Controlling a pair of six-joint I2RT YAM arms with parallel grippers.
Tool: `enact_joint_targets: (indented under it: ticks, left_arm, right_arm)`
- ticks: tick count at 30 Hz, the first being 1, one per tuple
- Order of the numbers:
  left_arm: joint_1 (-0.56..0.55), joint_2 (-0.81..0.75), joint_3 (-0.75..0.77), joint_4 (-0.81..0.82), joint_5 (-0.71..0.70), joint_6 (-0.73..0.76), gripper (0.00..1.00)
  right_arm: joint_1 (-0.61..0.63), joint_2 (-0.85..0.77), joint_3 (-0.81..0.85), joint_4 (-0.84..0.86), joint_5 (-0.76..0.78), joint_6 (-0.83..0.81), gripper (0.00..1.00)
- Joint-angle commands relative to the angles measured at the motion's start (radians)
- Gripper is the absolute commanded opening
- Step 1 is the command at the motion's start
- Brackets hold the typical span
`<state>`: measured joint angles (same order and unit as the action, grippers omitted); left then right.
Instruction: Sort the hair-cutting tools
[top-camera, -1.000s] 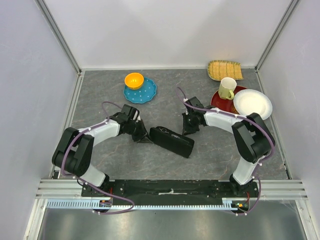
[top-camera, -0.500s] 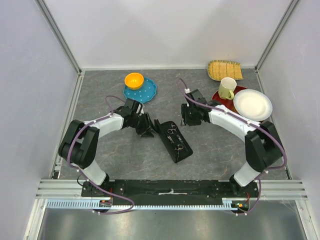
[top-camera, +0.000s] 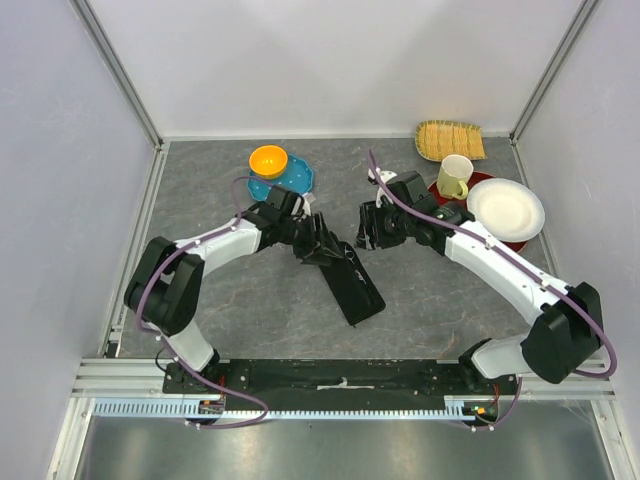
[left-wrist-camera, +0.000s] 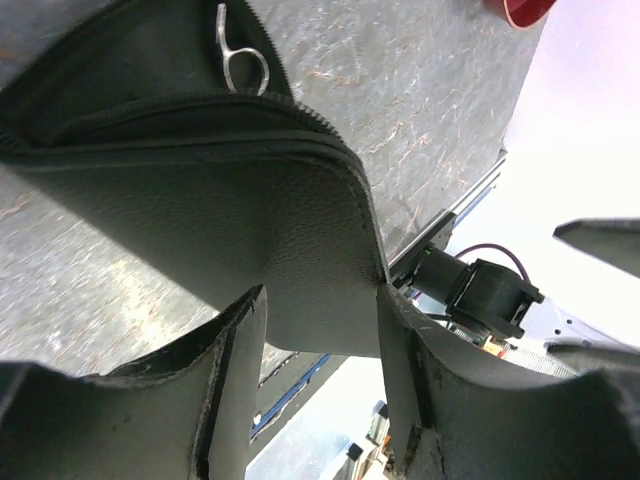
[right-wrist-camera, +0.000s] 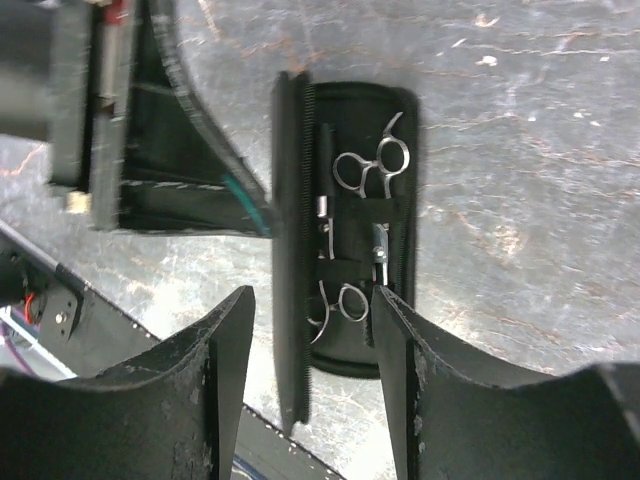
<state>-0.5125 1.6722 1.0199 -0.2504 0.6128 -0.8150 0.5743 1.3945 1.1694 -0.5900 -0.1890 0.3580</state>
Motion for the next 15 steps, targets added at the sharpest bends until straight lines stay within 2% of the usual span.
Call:
enact_joint_targets:
  ticks: [1, 11, 15]
  left_arm:
    - [-0.034, 0.078, 0.054, 0.046, -0.001, -0.03, 0.56]
    - [-0.041, 0.173, 0.098, 0.008, -0.033, 0.011, 0.56]
    - [-0.043, 0.181, 0.115, -0.018, -0.058, 0.043, 0.61]
  right_arm:
    - [0.038, -0.008, -0.02, 0.002, -0.066, -0.044, 0.59]
    - [0.061, 0.07, -0.142, 0.065, 0.003, -0.021, 0.59]
    - [0.061, 0.107, -0.197, 0.088, 0.037, -0.024, 0.59]
